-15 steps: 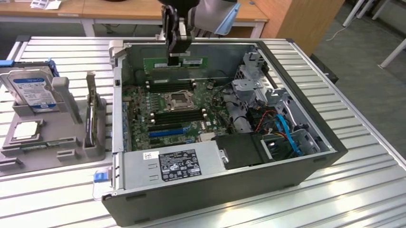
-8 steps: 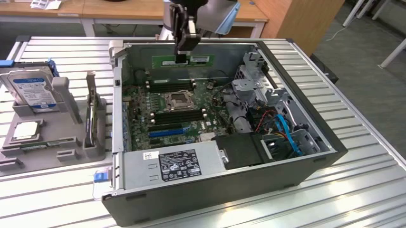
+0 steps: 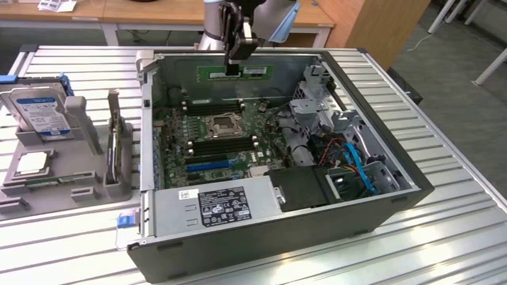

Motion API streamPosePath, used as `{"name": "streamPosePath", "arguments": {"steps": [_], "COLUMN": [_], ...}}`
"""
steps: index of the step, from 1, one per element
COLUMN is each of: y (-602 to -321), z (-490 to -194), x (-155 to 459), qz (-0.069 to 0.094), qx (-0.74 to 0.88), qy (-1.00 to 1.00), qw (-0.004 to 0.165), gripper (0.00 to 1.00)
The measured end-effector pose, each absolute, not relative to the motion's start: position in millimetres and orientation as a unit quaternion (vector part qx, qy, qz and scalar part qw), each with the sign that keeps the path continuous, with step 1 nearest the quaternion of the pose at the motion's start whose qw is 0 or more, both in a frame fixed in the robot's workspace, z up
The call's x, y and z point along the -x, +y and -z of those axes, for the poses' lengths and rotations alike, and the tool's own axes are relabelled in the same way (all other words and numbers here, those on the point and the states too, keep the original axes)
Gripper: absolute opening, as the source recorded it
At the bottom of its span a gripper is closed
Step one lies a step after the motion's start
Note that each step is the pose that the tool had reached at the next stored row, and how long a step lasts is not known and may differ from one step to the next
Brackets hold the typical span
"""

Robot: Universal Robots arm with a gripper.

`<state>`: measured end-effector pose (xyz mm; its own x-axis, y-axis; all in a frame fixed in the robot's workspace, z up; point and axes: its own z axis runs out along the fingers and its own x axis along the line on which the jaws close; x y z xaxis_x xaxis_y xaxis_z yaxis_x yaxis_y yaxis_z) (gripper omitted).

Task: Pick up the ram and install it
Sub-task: 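Pick up the ram and move it above insertion slot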

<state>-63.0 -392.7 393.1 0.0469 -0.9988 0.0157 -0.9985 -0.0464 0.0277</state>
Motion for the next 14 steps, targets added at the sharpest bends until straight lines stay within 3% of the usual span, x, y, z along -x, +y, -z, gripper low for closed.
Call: {"name": "streamPosePath", "arguments": {"steps": [14], "y": [-386.8], "z": [-393.0], "x": [64.6], "qz": [0.004], "qx": [-0.708], "qy": [-0.706], "qw": [0.015], "gripper": [0.13]}}
